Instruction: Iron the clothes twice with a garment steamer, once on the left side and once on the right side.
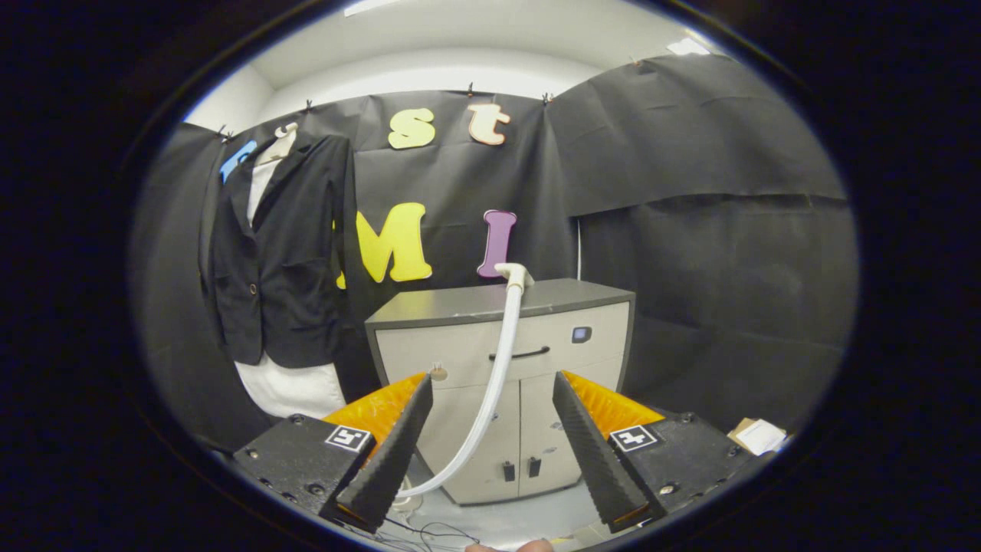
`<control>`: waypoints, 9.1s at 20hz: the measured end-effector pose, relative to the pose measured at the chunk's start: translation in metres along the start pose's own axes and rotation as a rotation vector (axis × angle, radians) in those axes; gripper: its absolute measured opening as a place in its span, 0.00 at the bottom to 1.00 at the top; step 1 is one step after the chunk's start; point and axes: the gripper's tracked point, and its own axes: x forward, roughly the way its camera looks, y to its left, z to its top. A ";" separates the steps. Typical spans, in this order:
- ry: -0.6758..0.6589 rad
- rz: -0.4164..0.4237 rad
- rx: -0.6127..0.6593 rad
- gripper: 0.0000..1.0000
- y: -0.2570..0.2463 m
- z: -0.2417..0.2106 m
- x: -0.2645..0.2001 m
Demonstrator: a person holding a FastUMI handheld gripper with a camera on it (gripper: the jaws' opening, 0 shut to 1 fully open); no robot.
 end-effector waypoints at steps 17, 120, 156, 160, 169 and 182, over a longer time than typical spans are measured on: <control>0.252 0.135 0.122 0.98 -0.040 0.104 0.264; -0.157 0.295 -0.209 0.35 0.374 0.184 0.096; 0.241 0.334 -0.380 0.35 0.331 -0.082 0.058; 0.304 0.324 -0.390 0.35 0.327 -0.111 0.065; 0.208 0.344 -0.417 0.35 0.344 -0.087 0.042; -0.389 0.502 -0.130 0.35 0.513 0.196 0.009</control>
